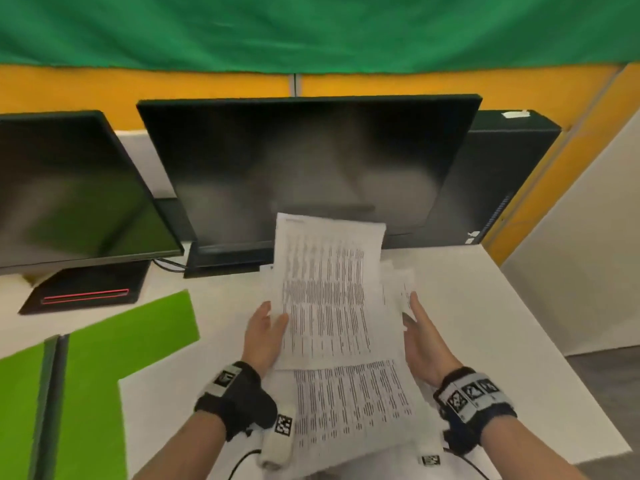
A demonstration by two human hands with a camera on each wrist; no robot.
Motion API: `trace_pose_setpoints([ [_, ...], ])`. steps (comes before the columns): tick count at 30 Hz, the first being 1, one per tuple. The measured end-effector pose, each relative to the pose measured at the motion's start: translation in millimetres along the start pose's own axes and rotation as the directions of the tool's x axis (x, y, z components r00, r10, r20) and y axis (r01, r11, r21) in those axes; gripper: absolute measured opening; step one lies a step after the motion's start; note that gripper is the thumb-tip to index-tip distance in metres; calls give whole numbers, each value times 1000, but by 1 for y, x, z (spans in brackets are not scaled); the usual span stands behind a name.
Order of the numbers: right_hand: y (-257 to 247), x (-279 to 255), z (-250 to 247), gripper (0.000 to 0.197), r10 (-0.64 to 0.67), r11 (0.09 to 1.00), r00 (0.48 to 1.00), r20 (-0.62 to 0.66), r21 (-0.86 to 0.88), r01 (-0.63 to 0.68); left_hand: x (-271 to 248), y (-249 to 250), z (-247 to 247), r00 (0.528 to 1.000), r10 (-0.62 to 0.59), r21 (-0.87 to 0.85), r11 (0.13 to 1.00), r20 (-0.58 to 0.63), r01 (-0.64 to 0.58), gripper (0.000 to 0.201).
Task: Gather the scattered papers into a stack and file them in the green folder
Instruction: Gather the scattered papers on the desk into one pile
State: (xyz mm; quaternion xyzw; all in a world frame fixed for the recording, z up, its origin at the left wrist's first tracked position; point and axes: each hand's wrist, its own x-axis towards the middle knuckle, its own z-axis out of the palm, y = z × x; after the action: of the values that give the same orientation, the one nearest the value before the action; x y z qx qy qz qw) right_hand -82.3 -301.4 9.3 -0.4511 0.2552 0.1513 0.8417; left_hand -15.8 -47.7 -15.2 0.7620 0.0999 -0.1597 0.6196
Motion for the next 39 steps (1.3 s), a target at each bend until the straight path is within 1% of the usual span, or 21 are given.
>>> trace_pose_setpoints([
  [2,13,-2,-11,52,34,997,999,-10,-73,-35,0,-17,12,1000,-10,196,981,21,6,33],
  [4,24,-1,-20,44,43,976,997,-70,-212,-57,-2,-31,23,992,25,419,905,124,-75,26],
  [6,32,6,-30,33,23,935,978,-207,-341,-94,-8,-36,33,964,-11,629,760,265,-164,32],
  [8,37,13,-37,46,-62,837,932,-358,-527,-147,-8,-41,36,938,-17,746,611,346,-264,28],
  [9,38,15,-41,47,-103,803,909,-403,-573,-163,-5,-42,33,945,19,771,573,326,-278,29],
  [11,35,10,-45,29,-163,811,861,-482,-562,-160,11,-42,15,973,147,813,535,177,-229,32],
  [13,32,8,-45,25,-191,823,844,-501,-550,-141,29,-46,-26,985,165,838,543,-42,-56,47],
  [14,30,6,-45,27,-212,820,839,-502,-558,-126,39,-50,-47,989,107,862,505,-99,32,61],
  [15,29,5,-44,30,-234,813,838,-493,-572,-109,46,-55,-68,993,30,893,440,-117,92,78],
  [17,29,12,-48,33,-237,796,841,-487,-594,-120,56,-63,-93,994,-61,944,315,-85,100,102],
  [19,30,19,-50,34,-219,792,851,-477,-597,-130,60,-68,-101,997,-67,969,239,-46,61,105],
  [21,32,25,-52,40,-211,783,859,-467,-607,-138,62,-71,-103,998,-53,968,247,-36,48,100],
  [25,36,33,-59,51,-186,769,875,-447,-620,-154,64,-73,-112,997,-65,929,364,-41,62,96],
  [27,36,34,-63,57,-171,751,883,-437,-638,-170,64,-70,-115,993,-104,943,321,-58,88,101],
  [29,36,35,-67,62,-166,730,888,-428,-659,-182,64,-65,-115,985,-159,968,229,-62,97,104],
  [31,36,36,-71,65,-180,708,878,-443,-678,-197,62,-55,-116,983,-179,974,216,-35,74,91],
  [33,35,35,-73,67,-203,686,871,-447,-700,-199,55,-35,-122,993,-115,958,288,19,15,58],
  [34,34,34,-73,69,-218,678,871,-441,-710,-190,50,-19,-126,999,-43,955,296,26,-13,42],
  [36,32,31,-72,72,-247,659,874,-419,-734,-166,32,23,-132,987,158,975,219,-5,-30,28],
  [37,31,31,-72,70,-264,648,874,-408,-746,-153,21,48,-132,961,276,983,183,-23,-29,26],
  [39,30,32,-70,62,-294,630,874,-387,-766,-127,-3,94,-121,878,478,978,194,-24,-78,23],
])
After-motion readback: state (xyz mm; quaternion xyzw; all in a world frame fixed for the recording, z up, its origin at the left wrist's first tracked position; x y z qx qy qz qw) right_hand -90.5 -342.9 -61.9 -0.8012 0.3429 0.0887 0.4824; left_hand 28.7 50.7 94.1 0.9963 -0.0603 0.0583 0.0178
